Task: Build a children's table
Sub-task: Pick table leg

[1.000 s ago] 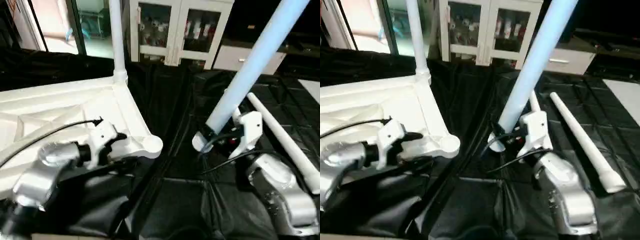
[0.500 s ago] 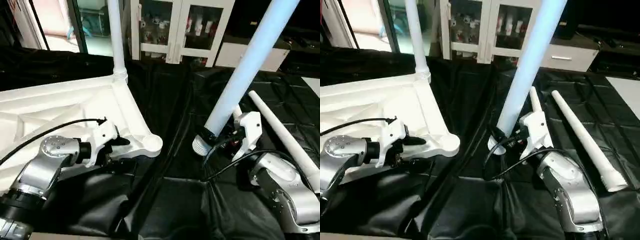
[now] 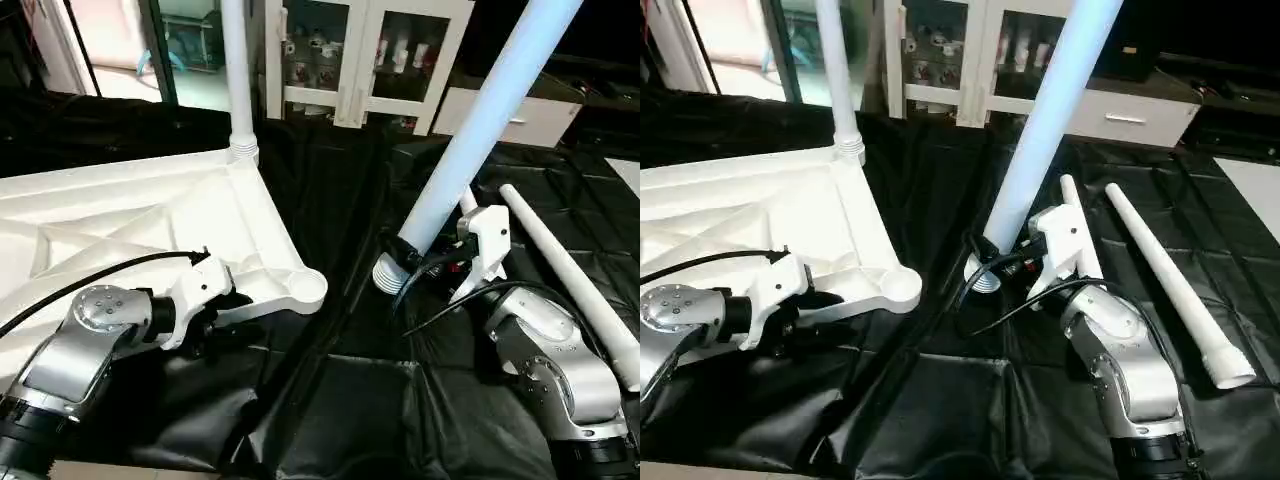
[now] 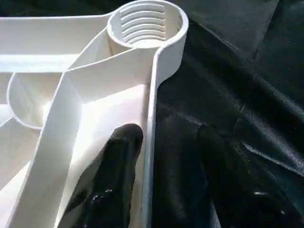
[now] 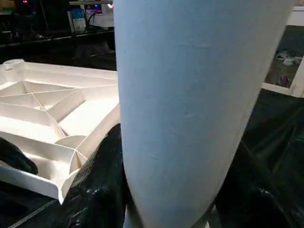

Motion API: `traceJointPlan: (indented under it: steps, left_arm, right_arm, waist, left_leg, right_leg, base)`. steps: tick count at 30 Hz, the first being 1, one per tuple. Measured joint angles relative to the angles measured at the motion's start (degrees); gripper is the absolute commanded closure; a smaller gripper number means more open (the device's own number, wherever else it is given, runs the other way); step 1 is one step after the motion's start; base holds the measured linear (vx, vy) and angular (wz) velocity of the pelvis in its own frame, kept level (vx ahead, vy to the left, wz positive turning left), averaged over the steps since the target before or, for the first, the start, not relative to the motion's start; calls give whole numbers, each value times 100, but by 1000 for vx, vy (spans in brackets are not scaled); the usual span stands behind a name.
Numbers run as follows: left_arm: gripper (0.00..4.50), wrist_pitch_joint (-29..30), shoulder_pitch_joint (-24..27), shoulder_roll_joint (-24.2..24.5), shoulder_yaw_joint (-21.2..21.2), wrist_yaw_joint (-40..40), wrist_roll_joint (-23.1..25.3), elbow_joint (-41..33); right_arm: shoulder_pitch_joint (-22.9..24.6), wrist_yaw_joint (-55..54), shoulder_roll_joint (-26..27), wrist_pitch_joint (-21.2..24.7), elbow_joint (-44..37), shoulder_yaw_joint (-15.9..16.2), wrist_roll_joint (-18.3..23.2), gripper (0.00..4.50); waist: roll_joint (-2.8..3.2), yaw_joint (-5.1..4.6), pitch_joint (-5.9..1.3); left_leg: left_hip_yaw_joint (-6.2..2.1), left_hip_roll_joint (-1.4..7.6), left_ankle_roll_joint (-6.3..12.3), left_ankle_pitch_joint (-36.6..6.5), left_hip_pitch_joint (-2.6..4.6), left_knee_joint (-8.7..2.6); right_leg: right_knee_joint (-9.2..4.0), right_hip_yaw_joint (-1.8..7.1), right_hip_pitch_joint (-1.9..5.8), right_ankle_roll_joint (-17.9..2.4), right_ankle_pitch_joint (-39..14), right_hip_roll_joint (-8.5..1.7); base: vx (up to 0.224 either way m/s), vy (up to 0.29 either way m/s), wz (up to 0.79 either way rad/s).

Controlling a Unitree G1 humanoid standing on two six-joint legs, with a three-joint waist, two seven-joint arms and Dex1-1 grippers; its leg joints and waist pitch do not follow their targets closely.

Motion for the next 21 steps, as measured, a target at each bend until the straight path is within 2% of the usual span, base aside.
traceJointPlan:
  steps: [5, 6, 10, 16, 19, 21]
  left_arm:
    - [274, -108, 82, 25, 61, 101, 13, -9]
    - [294, -133, 78, 23, 65, 139, 23, 15]
    - [318, -192, -19, 3, 69, 169, 87, 154]
    - [374, -379, -181, 17, -64, 97, 260, 332]
    - [389, -491, -317, 44, -191, -6, 371, 469]
    - [427, -541, -363, 52, -233, -90, 422, 523]
  right_arm:
    - [0, 22, 0, 0, 0, 0, 0, 264]
    - [0, 29, 0, 0, 1, 0, 0, 264]
    - [4, 31, 2, 0, 1, 1, 0, 264]
    - [28, 29, 41, -1, 0, 4, -2, 264]
    - [28, 28, 43, -1, 0, 4, -4, 264]
    - [28, 28, 43, -1, 0, 4, -5, 264]
  waist:
    - [-9, 18, 0]
    - [-10, 23, 0]
    - [-9, 31, 0]
    - [-4, 58, 3]
    - [0, 66, 5]
    - [3, 66, 6]
  left_leg:
    - [3, 2, -2, 1, 4, -1]
    - [3, 2, -2, 1, 6, -1]
    - [3, 3, -3, 2, 5, -1]
    - [4, 3, -3, 2, 6, -4]
    - [5, 3, -6, 4, 7, -4]
    - [4, 3, -8, 4, 10, -5]
  right_leg:
    - [3, 1, 0, 0, 0, 0]
    - [4, 1, 0, 0, 0, 0]
    - [4, 1, 0, 0, 0, 0]
    - [2, 1, 0, 1, 0, 0]
    - [4, 2, 0, 0, 0, 0]
    - [6, 2, 1, -1, 1, 0]
  base:
    - [0, 0, 0]
    - [0, 0, 0]
    - [0, 0, 0]
    - [0, 0, 0]
    - [0, 0, 0]
    - [0, 0, 0]
